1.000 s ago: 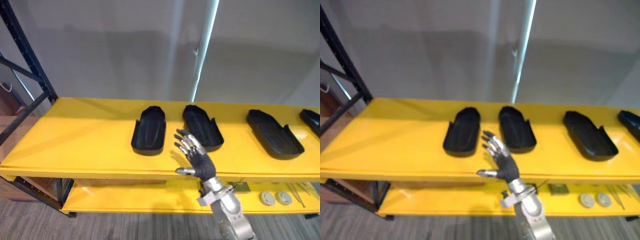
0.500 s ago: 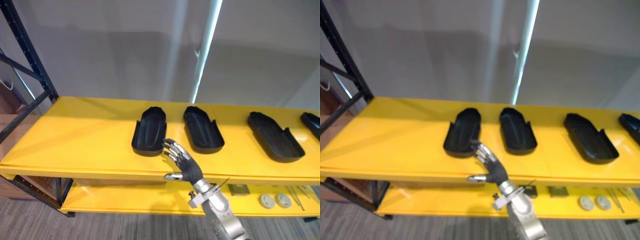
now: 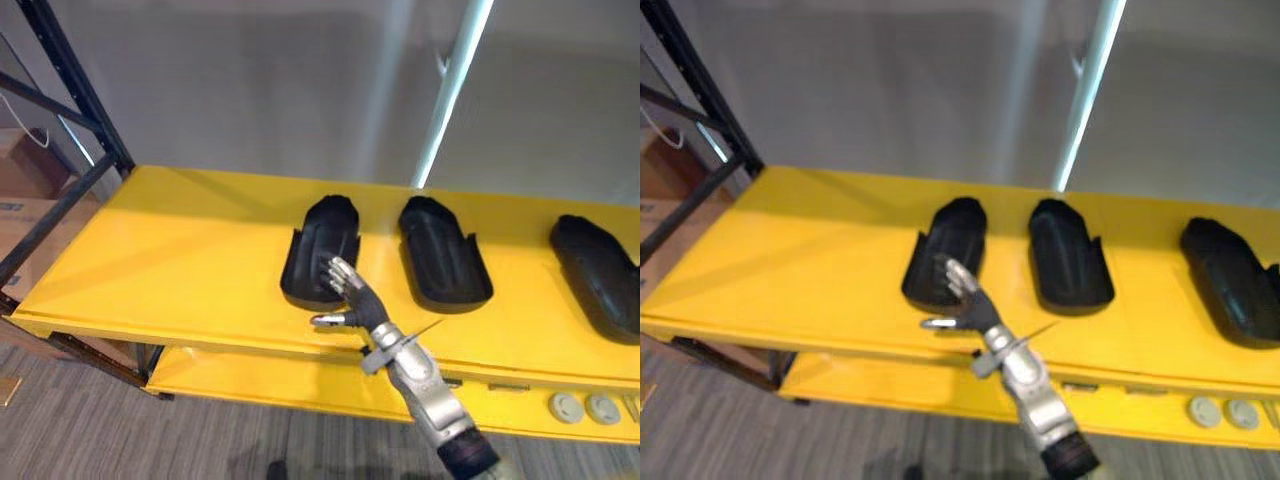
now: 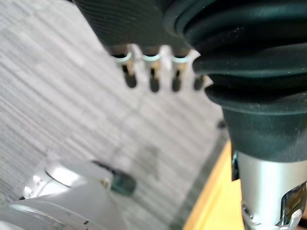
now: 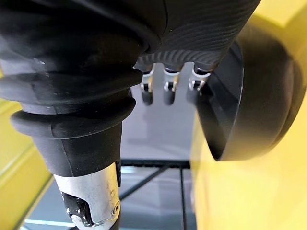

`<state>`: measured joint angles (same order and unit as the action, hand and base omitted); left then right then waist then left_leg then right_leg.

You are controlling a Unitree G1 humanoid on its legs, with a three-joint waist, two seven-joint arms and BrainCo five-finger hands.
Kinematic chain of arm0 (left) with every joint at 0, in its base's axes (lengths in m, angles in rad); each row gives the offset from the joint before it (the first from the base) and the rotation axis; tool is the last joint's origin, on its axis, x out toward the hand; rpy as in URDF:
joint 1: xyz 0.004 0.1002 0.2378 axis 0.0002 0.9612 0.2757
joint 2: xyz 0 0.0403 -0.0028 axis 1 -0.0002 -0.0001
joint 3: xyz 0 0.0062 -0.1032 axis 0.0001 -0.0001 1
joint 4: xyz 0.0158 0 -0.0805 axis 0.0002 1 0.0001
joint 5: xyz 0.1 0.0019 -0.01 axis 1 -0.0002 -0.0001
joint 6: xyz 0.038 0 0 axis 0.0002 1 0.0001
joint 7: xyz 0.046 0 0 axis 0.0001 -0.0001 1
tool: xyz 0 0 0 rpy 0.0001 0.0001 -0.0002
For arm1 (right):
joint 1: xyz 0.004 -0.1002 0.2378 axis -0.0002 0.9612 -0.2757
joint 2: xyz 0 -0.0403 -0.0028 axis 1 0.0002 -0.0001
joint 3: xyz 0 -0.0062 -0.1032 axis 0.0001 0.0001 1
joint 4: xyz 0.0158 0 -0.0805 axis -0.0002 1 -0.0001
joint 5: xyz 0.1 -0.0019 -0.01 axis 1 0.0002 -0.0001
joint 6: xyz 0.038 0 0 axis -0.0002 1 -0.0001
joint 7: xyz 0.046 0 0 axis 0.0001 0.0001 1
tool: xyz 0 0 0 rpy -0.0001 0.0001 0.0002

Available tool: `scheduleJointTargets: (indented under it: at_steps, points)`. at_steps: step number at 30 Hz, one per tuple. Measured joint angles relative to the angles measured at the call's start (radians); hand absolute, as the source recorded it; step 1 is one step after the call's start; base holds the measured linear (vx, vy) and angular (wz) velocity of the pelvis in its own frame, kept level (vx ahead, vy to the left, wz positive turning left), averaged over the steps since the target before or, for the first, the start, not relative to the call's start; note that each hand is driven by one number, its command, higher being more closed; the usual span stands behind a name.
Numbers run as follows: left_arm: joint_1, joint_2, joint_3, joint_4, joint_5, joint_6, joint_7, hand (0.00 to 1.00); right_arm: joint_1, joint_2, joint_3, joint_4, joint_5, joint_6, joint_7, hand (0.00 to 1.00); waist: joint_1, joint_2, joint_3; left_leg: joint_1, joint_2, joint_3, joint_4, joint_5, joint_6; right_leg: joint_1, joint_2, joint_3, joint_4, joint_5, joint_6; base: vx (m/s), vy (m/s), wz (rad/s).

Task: Walk over and take plastic housings, then place them on the shelf

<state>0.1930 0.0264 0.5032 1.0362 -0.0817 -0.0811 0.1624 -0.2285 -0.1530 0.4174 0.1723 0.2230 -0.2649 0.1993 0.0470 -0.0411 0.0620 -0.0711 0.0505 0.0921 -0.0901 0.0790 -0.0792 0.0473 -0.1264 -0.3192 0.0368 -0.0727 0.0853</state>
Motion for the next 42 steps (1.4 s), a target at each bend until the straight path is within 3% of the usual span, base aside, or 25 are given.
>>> scheduleJointTargets:
  at_steps: [13, 22, 31, 42]
  points:
    - [0.004, 0.004, -0.016, 0.001, 0.0, -0.004, -0.028, 0.0, -0.014, -0.041, 0.064, 0.041, 0.019, 0.006, 0.083, 0.0, -0.005, -0.005, 0.006, 0.014, 0.0, 0.006, 0.0, -0.007, -0.002, 0.009, -0.003, 0.022, 0.004, -0.023, 0.008, -0.04, -0.001, -0.02]
    - [-0.006, 0.013, -0.102, -0.008, 0.01, -0.014, -0.03, 0.0, -0.014, -0.08, 0.037, -0.135, 0.038, 0.001, 0.077, 0.0, -0.011, -0.01, 0.017, -0.001, 0.016, 0.056, 0.002, 0.002, -0.005, -0.051, 0.004, 0.077, 0.03, -0.013, -0.001, 0.02, -0.007, -0.18]
    - [-0.034, 0.036, -0.24, -0.021, 0.013, -0.031, -0.027, 0.0, -0.066, -0.103, 0.051, -0.168, 0.037, -0.002, 0.063, 0.0, -0.009, 0.023, 0.035, -0.038, 0.022, 0.05, 0.001, 0.012, -0.003, -0.091, 0.01, 0.079, 0.039, 0.001, -0.009, -0.04, 0.002, 0.0]
    - [-0.046, 0.039, -0.251, -0.014, 0.013, -0.042, -0.027, 0.0, -0.101, -0.133, 0.135, -0.228, 0.088, -0.002, 0.113, 0.0, -0.01, 0.036, 0.048, -0.068, 0.026, 0.054, 0.002, 0.027, 0.0, -0.138, 0.01, 0.089, 0.07, 0.0, -0.011, -0.02, 0.001, -0.01]
